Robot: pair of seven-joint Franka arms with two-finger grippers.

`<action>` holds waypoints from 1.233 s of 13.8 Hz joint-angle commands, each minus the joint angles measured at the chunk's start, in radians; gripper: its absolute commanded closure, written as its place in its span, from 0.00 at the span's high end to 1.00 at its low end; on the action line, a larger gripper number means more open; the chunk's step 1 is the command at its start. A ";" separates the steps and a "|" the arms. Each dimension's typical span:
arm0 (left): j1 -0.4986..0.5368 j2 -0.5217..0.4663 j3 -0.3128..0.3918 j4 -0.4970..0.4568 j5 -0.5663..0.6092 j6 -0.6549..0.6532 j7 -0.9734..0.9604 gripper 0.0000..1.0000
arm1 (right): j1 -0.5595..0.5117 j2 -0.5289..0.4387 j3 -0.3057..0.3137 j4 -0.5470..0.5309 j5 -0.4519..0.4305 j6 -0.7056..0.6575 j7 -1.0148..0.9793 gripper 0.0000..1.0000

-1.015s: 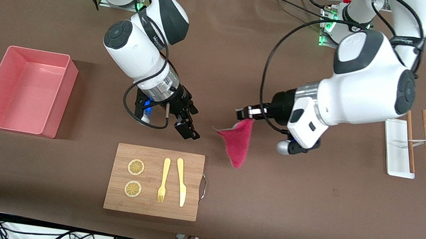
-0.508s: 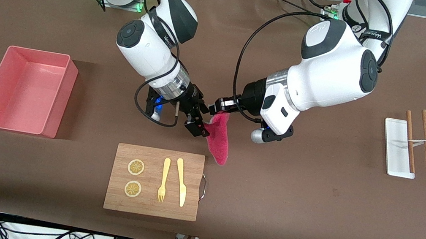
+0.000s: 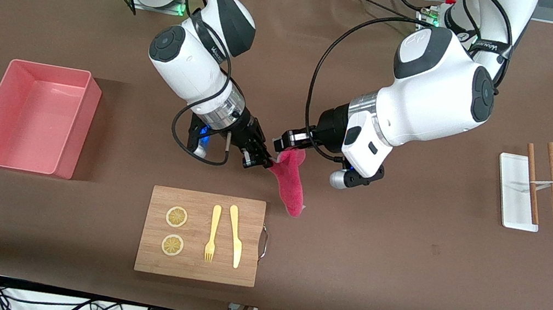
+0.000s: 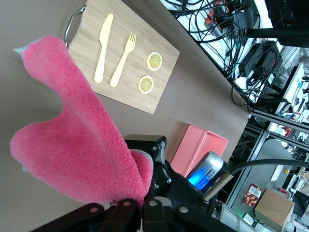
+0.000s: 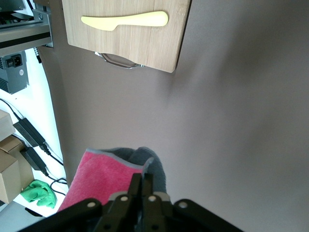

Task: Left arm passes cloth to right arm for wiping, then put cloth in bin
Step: 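Carry the cloth toward the right gripper and grasp it with the right gripper, then release the cloth from the left gripper while the right gripper pulls it away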

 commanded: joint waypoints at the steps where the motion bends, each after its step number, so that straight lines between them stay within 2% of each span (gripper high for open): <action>1: -0.002 -0.008 0.005 -0.005 -0.025 0.009 -0.002 0.00 | -0.006 0.002 0.009 0.010 0.008 0.008 -0.004 0.00; 5: -0.003 -0.007 0.005 -0.005 -0.022 0.009 -0.002 0.00 | -0.006 0.002 0.008 0.010 0.006 0.008 -0.005 0.00; 6: -0.003 -0.007 0.007 -0.005 -0.017 0.009 0.001 0.05 | -0.006 0.001 0.008 0.010 0.006 0.008 -0.010 0.00; 7: -0.005 -0.007 0.008 -0.005 -0.011 0.009 0.001 0.78 | -0.006 0.001 0.009 0.010 0.006 0.003 -0.025 0.00; 8: -0.005 -0.008 0.011 -0.003 -0.008 0.009 0.003 1.00 | -0.006 -0.001 0.009 0.010 0.006 0.000 -0.040 0.00; 13: 0.006 -0.015 0.016 -0.005 0.012 -0.003 0.007 1.00 | -0.012 -0.005 0.009 0.010 0.006 -0.081 -0.123 0.00; 17: 0.030 -0.044 0.017 0.001 0.198 -0.112 0.013 1.00 | -0.012 -0.007 0.011 0.000 0.005 -0.248 -0.321 0.00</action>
